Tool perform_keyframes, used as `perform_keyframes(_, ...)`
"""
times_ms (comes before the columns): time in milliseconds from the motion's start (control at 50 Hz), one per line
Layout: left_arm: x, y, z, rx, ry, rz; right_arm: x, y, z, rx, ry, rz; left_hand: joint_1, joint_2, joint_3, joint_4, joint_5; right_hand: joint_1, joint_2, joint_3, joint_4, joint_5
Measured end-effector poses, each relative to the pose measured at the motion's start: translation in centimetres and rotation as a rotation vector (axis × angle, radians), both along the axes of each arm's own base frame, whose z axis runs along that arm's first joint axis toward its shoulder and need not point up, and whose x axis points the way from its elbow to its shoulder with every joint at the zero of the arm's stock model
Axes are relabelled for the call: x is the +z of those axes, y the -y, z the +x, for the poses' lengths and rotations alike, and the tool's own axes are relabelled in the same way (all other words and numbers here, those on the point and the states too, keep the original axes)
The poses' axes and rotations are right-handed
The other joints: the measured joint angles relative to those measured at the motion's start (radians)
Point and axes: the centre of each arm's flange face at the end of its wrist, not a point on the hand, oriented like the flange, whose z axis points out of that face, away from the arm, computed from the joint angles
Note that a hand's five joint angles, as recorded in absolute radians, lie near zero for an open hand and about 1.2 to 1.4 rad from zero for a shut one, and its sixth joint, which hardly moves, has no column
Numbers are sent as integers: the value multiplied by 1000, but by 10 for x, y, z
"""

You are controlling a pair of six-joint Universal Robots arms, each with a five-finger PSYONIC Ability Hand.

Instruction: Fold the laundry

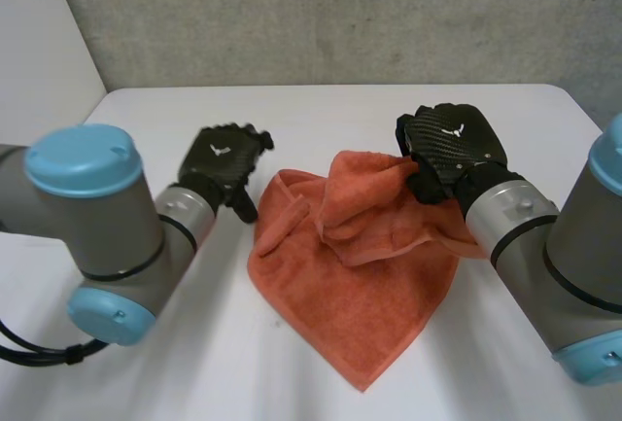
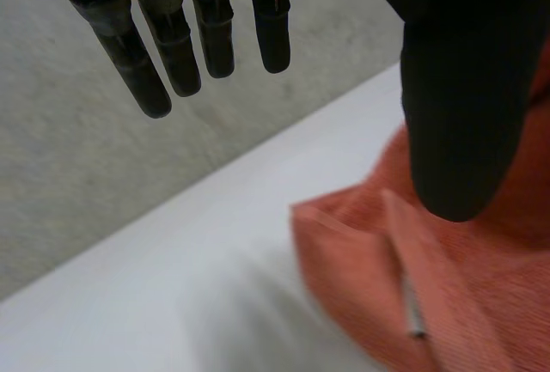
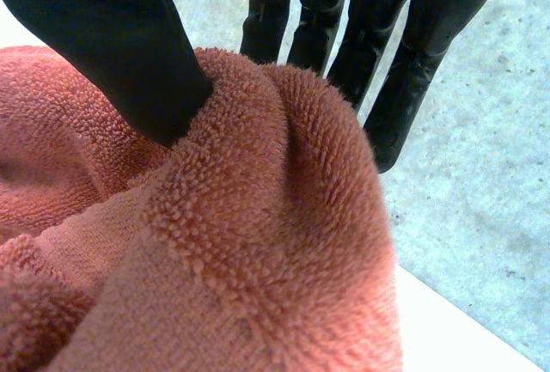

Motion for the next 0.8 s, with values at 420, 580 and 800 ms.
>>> perform_keyframes(420, -74, 13, -34, -7, -3, 167, 10, -17, -8, 40, 5, -21, 4, 20, 14, 24, 36, 0, 0, 0, 0, 0)
perform_keyframes(580, -83, 25, -37, 35, 10, 148, 8, -17, -8, 41, 2, -18, 384, 369, 362, 361, 357, 0, 0, 0, 0, 0)
perform_keyframes(800, -40, 58, -42, 96, -57, -52, 30, 27, -26, -66, 34, -105, 755, 831, 821, 835, 784, 0, 9, 0, 5, 0)
